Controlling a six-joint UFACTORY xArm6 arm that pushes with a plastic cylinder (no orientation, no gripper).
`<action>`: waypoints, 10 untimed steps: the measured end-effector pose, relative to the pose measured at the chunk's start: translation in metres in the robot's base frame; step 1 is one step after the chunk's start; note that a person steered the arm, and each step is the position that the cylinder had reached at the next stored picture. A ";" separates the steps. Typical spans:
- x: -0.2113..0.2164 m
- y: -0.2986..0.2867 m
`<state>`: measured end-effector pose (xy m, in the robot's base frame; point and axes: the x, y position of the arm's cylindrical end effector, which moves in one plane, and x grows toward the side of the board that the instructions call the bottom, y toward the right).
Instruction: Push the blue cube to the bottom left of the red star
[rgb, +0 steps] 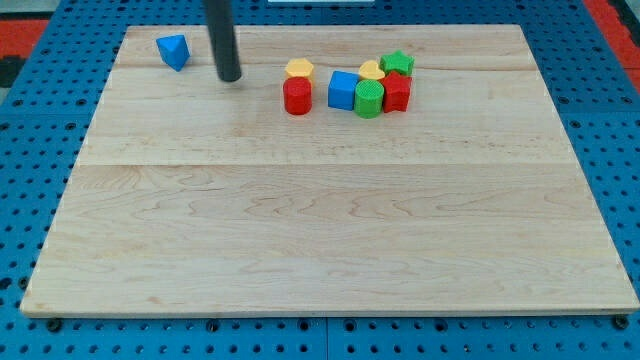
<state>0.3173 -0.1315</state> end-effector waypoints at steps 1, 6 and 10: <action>0.083 0.021; -0.012 0.111; 0.033 0.200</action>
<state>0.3508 0.0686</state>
